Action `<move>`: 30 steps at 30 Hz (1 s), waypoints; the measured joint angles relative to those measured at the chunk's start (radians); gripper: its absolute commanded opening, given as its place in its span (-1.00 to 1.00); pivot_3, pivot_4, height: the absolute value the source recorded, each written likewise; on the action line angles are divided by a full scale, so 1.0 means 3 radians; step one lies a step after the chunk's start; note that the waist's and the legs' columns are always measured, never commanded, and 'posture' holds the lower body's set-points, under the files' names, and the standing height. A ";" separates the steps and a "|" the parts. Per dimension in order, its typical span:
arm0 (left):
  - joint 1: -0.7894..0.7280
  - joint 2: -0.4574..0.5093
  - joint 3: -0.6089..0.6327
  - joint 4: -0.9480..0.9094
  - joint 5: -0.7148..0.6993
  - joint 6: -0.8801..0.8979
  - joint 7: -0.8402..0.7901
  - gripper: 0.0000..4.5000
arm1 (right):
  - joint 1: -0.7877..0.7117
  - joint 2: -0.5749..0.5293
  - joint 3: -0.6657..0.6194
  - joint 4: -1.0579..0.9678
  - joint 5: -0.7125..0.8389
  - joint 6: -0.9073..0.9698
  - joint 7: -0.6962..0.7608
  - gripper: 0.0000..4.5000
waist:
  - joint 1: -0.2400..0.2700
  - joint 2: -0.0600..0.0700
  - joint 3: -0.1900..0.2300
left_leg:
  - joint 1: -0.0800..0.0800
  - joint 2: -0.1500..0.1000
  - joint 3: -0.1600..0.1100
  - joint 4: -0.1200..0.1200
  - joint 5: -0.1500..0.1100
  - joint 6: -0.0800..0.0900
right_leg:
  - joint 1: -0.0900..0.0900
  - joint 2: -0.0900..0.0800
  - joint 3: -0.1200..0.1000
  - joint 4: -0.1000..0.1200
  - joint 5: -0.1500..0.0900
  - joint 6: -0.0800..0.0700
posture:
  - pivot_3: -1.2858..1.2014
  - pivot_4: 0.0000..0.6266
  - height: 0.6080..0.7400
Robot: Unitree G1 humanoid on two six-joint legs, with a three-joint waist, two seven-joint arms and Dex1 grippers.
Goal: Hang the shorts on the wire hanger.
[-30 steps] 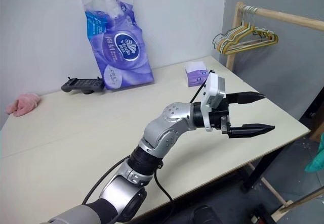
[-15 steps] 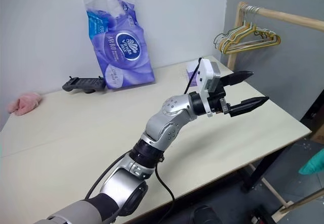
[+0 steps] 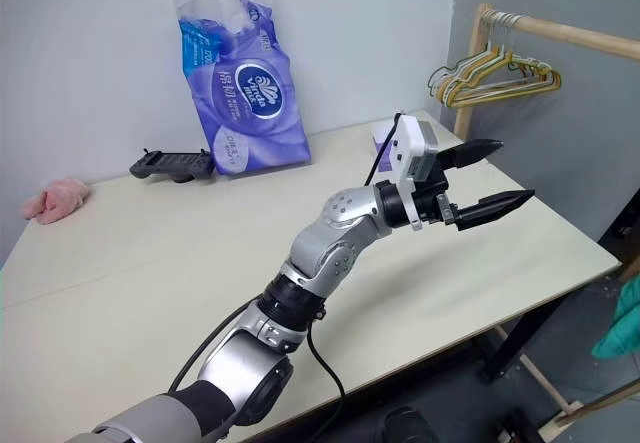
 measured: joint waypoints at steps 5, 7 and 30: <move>0.0000 0.0000 -0.0001 -0.0002 -0.0013 0.0000 0.0024 1.00 | 0.0016 -0.0070 -0.0003 0.0048 0.0037 -0.0040 -0.0013 0.18 | 0.0006 -0.0001 0.0000 | 0.0000 0.0000 0.0001 0.0000 0.0000 0.0000 | 0.0000 0.0000 0.0001 0.0000 0.0000 0.0000 | -0.20 -0.97 1.00; 0.0000 0.0000 -0.0001 -0.0001 -0.0014 0.0000 0.0035 1.00 | 0.0019 -0.0070 -0.0003 0.0078 0.0047 -0.0054 -0.0014 0.49 | 0.0006 -0.0001 0.0000 | 0.0000 0.0000 0.0001 0.0000 0.0000 0.0000 | 0.0000 0.0000 0.0001 0.0000 0.0000 0.0000 | -0.20 -0.96 1.00; -0.0002 0.0000 0.0007 -0.0016 -0.0040 0.0000 0.0033 1.00 | 0.1694 0.1509 -0.0933 -0.4415 0.0419 0.2481 -0.0764 0.95 | 0.0169 -0.0003 0.0007 | -0.0006 0.0016 -0.0005 0.0002 -0.0007 -0.0013 | -0.0012 0.0007 0.0000 0.0007 0.0000 0.0003 | -0.22 -0.81 1.00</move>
